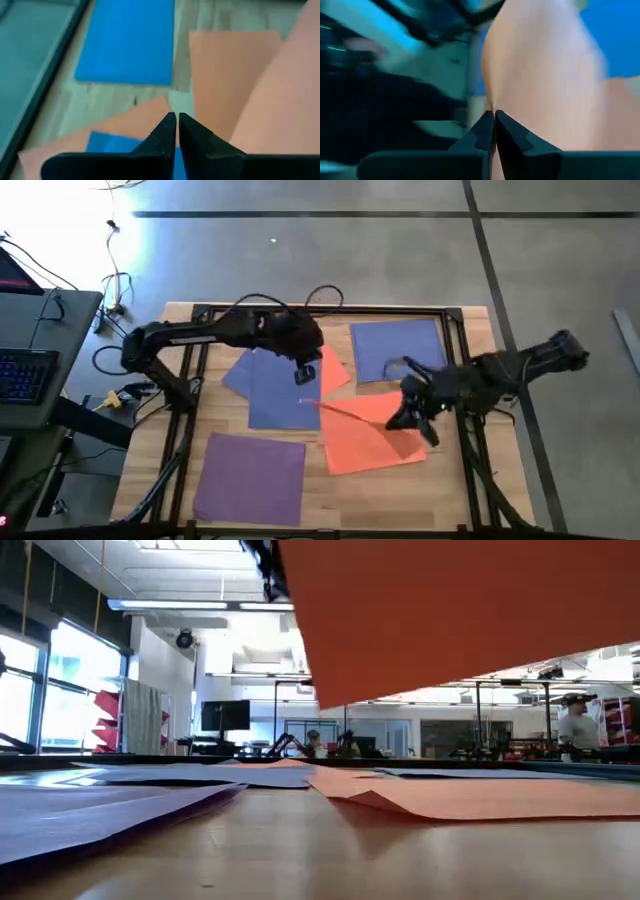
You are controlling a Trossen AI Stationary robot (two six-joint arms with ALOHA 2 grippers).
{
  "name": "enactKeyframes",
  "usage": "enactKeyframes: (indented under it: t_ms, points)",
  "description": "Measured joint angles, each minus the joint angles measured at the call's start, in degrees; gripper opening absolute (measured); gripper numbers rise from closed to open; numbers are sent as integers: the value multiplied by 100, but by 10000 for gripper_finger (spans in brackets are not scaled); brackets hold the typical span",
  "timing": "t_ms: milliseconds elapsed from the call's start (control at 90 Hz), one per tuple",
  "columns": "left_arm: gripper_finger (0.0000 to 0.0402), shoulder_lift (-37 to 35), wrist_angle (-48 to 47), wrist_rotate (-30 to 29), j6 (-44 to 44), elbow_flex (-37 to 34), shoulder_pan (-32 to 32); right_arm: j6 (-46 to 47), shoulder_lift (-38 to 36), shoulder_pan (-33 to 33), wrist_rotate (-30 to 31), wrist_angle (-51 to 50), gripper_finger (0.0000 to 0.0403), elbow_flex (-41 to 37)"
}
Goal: Organize paper
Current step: Stack the orange colored paper on top of the orange colored paper
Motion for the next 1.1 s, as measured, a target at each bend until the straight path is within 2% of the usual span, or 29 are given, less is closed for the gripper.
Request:
enactKeyframes:
  t_ms: [100, 167, 267, 344, 400, 556, 756, 900, 1100]
  points:
    - [0, -158, 205, 9, 9, 0, 1, 917, -461, -655, -975, 1616, 0, -1327]
    - [0, -186, 241, -12, -12, 2, 1, 1933, -516, -1041, -1480, 3373, 0, -2127]
    - [0, -180, 169, -15, -188, 2, 1, 3707, -401, -1286, -1666, 6286, 0, -2827]
    - [0, -163, 133, -15, -229, 2, 1, 4560, -233, -1318, -1873, 7327, 0, -3146]
    - [0, -155, 146, -17, -260, 2, 1, 4705, -158, -1380, -1977, 7229, 0, -3317]
    - [0, -153, 152, -21, -282, 2, 1, 4523, 8, -1812, -2313, 5839, 0, -3987]
    - [0, -151, 150, -26, -355, 2, -3, 4218, 64, -2585, -2512, 5583, 0, -4648]
    - [0, -151, 158, -22, -438, 2, -8, 3792, 59, -2997, -3157, 4881, 0, -4719]
    - [0, -151, 151, -17, -556, 2, -26, 3129, 60, -3474, -3240, 4300, 0, -4567]
